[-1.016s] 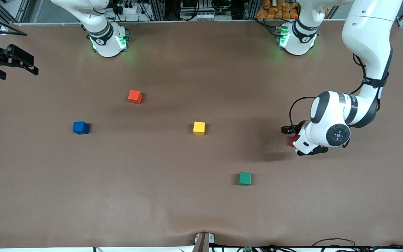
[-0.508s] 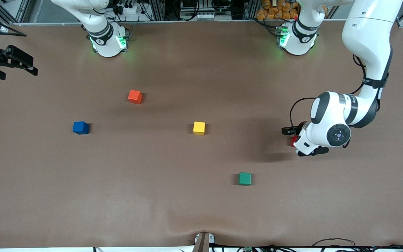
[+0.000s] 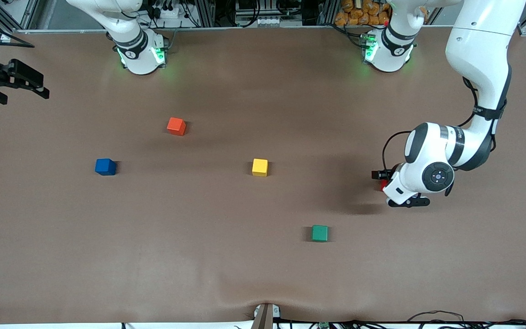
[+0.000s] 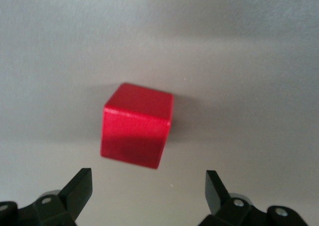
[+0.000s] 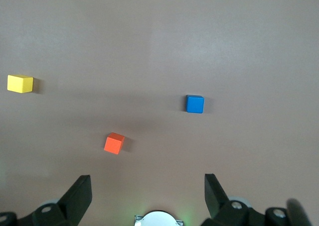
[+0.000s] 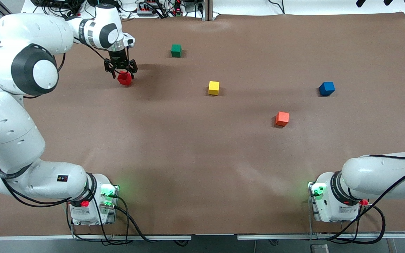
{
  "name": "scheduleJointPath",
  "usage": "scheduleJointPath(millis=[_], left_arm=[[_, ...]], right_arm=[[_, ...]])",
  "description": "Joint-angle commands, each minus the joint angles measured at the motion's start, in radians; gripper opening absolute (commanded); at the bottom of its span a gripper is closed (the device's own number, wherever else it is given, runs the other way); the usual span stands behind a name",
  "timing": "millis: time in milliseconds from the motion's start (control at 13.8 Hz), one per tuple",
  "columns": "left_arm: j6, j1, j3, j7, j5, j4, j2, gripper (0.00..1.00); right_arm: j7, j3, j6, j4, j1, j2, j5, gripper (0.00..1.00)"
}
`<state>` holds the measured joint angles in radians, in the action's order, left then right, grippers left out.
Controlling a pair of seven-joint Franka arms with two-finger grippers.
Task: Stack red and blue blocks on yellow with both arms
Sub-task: 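Lower the left gripper over the red cube and close on it, then carry the red cube with the left gripper over the yellow cube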
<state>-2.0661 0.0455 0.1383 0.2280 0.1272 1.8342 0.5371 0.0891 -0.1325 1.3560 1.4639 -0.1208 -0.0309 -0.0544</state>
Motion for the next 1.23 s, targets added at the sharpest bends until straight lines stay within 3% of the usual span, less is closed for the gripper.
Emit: scheduleJointPath(millis=[0,218,290,435,580,726,1016,1161], left_arm=[[-0.051,-0.021,0.003,-0.087,0.019,-0.003,0.02,1.0],[-0.08,-0.022,0.001,-0.124,0.02,-0.004,0.038,0.97],[-0.085,-0.022,0.0,-0.124,0.02,-0.003,0.038,0.9],[-0.091,-0.019,0.0,-0.124,0.02,-0.003,0.053,0.54],[-0.097,-0.021,0.0,-0.125,0.02,-0.004,0.053,0.31],[-0.095,-0.018,0.001,-0.121,0.019,-0.006,0.043,0.02],[-0.028,0.01,0.007,-0.089,0.005,-0.012,-0.017,0.0],[0.021,0.011,0.053,0.0,0.002,-0.027,-0.032,0.0]], right_arm=[[-0.006,-0.013,-0.011,-0.016,-0.022,0.006,-0.012,1.0],[-0.005,-0.013,-0.011,-0.016,-0.022,0.006,-0.012,1.0],[-0.005,-0.013,-0.011,-0.016,-0.022,0.006,-0.012,1.0],[-0.005,-0.013,-0.011,-0.016,-0.022,0.006,-0.012,1.0],[-0.005,-0.013,-0.012,-0.016,-0.022,0.006,-0.012,1.0],[-0.005,-0.013,-0.012,-0.016,-0.022,0.008,-0.012,1.0],[-0.005,-0.013,-0.012,-0.016,-0.022,0.008,-0.012,1.0],[-0.005,-0.013,-0.012,-0.016,-0.022,0.008,-0.012,1.0]])
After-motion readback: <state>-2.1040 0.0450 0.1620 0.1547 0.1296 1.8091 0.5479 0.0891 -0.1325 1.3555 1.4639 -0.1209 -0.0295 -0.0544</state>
